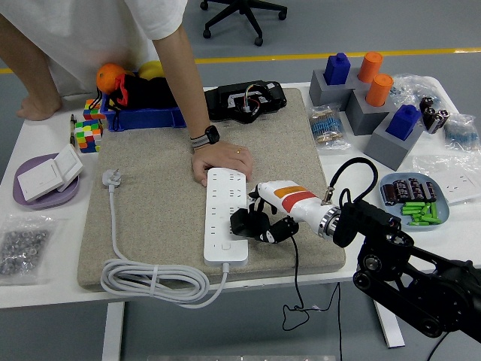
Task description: Press the white button,pick up the black plug,place it near the board,insert it into the board
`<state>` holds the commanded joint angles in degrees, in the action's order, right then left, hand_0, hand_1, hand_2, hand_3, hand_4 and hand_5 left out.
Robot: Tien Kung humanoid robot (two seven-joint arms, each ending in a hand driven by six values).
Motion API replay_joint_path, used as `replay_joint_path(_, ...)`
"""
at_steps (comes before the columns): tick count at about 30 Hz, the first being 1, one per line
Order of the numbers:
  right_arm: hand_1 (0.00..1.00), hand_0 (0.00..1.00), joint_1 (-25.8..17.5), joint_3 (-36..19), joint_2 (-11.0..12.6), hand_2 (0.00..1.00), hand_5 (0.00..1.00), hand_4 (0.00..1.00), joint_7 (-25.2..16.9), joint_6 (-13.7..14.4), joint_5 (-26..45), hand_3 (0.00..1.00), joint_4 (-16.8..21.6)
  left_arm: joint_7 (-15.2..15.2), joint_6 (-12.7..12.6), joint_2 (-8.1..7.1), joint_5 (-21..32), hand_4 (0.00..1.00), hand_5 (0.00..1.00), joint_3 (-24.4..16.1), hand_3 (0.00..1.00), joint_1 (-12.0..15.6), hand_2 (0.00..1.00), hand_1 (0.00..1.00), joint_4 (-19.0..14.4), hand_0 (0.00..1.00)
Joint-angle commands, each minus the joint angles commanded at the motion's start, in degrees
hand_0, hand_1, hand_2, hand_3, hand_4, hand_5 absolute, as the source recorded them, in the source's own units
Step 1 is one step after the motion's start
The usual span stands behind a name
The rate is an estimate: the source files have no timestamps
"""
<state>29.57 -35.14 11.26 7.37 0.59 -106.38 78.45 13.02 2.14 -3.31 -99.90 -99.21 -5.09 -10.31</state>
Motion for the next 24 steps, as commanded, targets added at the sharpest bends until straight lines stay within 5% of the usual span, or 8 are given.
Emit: replay_joint_path(24, 0.344, 0.338, 0.75, 0.87, -0.17, 0.347, 0.002, 0.822, 0.39, 0.24, -0.41, 0.396, -0.79, -0.06, 0.0, -0.02, 0.16, 0.602, 0.5, 0.2, 0.805, -0.1, 0.779, 0.8, 0.0, 0.833)
